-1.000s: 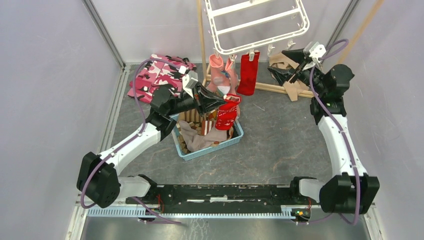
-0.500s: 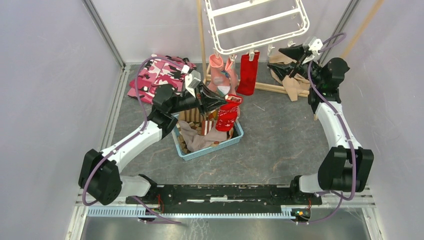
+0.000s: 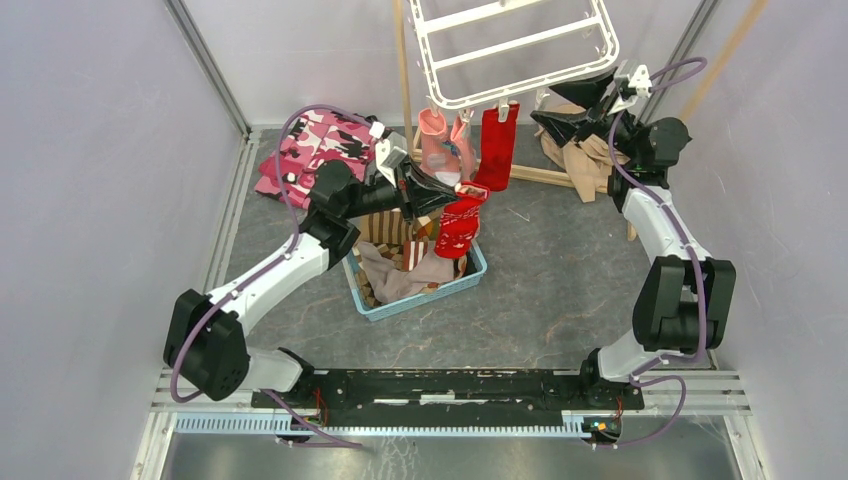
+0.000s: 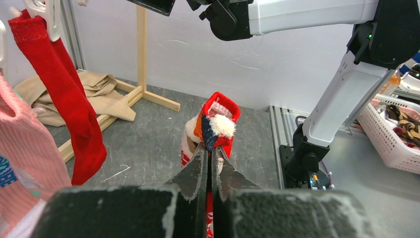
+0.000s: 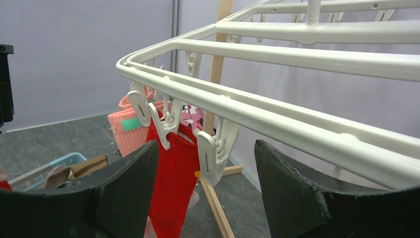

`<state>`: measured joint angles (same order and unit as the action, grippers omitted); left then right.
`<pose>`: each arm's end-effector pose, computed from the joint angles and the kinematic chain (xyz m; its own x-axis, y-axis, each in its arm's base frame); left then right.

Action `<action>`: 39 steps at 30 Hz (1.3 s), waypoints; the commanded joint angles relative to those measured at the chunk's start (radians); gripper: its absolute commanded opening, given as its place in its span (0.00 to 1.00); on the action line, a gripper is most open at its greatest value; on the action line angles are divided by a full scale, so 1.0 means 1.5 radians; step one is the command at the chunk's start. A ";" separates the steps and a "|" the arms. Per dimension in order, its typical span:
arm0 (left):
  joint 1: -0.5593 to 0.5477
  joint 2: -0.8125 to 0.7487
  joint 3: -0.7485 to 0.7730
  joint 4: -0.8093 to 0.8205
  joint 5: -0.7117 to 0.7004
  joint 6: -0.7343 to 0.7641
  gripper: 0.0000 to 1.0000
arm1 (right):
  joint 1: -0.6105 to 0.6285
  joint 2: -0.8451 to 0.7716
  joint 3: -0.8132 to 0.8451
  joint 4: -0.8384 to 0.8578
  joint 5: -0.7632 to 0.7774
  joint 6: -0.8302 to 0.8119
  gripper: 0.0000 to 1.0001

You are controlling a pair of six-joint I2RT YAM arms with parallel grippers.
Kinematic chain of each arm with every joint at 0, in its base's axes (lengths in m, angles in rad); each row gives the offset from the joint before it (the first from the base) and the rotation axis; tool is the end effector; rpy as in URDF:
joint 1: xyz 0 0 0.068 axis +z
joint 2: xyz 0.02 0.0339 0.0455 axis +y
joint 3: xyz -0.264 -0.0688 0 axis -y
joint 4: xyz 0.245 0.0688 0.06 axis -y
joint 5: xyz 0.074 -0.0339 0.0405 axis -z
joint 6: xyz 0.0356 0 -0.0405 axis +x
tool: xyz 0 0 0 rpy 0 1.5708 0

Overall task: Clip the socks to the hanger
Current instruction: Open the clamp at the hanger.

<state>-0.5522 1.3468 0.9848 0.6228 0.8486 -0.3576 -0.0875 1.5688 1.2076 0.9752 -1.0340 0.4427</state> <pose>0.2465 -0.1832 0.3654 -0.1318 -0.1906 -0.9728 0.9798 0.1236 -0.1569 0.3466 0.0003 0.4002 0.2380 0.1990 -0.9507 -0.8377 0.5374 -0.0972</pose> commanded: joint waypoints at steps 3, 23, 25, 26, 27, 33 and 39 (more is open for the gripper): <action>-0.002 0.015 0.041 0.008 0.010 0.024 0.03 | 0.015 0.013 0.037 0.092 0.005 0.048 0.76; -0.007 0.022 0.045 0.008 -0.006 0.025 0.03 | 0.033 0.076 0.064 0.254 0.021 0.182 0.71; -0.008 0.024 0.046 0.009 -0.006 0.024 0.03 | 0.033 0.079 0.066 0.266 0.019 0.194 0.70; -0.008 0.026 0.047 0.009 -0.007 0.025 0.03 | 0.032 0.079 0.067 0.271 0.017 0.199 0.69; -0.009 0.027 0.048 0.009 -0.007 0.025 0.03 | 0.033 0.079 0.067 0.273 0.015 0.202 0.69; -0.012 0.035 0.054 0.009 -0.007 0.024 0.03 | 0.033 0.073 0.063 0.268 0.007 0.201 0.67; -0.014 0.036 0.056 0.009 -0.007 0.024 0.03 | 0.033 0.056 0.053 0.194 0.011 0.144 0.72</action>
<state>-0.5671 1.4002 1.0245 0.6216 0.8429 -0.3576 -0.0425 1.6844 1.2625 1.2949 -1.0084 0.7033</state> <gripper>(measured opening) 0.043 0.703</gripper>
